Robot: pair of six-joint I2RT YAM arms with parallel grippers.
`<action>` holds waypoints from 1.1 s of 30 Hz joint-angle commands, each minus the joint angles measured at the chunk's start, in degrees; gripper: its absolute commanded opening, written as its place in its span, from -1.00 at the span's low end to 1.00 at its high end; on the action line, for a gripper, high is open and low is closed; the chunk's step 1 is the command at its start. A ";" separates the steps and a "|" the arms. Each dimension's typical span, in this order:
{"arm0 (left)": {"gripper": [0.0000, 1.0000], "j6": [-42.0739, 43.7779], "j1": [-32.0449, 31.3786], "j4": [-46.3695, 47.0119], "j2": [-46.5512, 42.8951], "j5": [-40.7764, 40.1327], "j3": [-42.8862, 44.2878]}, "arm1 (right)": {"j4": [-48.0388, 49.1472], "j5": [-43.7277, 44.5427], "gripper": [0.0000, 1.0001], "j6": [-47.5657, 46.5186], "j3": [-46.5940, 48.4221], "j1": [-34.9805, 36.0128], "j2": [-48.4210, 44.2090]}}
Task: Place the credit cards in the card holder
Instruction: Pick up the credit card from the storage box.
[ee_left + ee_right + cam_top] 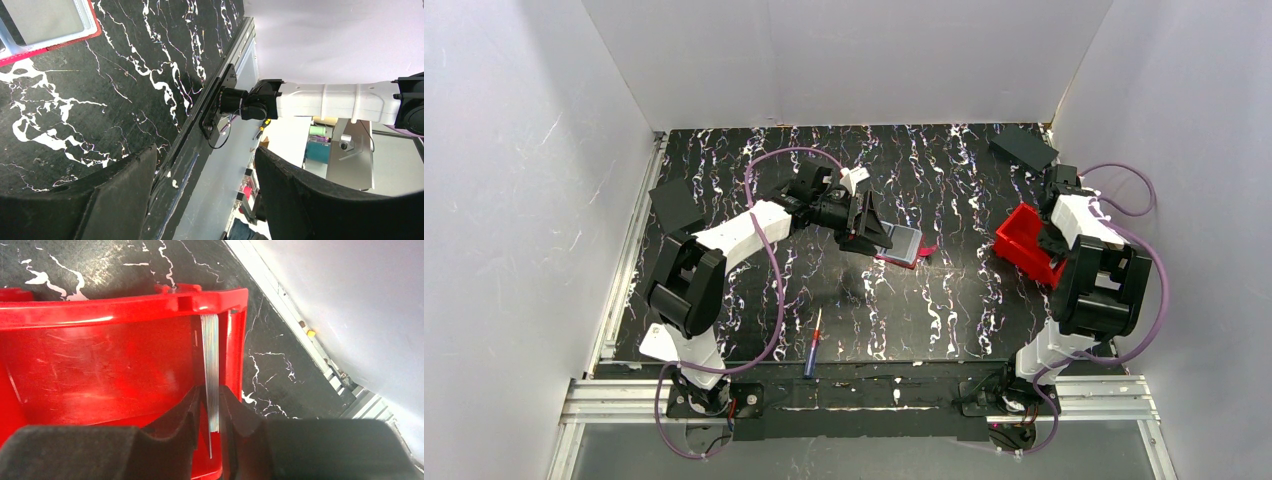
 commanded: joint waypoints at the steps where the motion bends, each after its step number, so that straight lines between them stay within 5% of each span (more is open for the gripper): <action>1: 0.40 0.23 -0.14 0.14 -0.46 2.08 -0.63 | -2.27 3.09 -0.49 0.83 3.35 -0.03 -2.83; 19: 0.40 -0.12 -0.14 0.65 -0.89 2.53 -0.75 | 4.27 0.12 -0.70 0.25 -2.46 -0.91 -7.38; 27: 0.40 -0.02 -0.14 0.90 -0.48 2.32 -0.98 | 12.18 -9.10 -0.97 -2.02 -8.45 -2.29 -11.27; 33: 0.40 0.23 -0.14 0.93 -0.92 2.18 -1.10 | 14.64 -14.96 -0.97 1.03 -12.03 -2.29 -12.39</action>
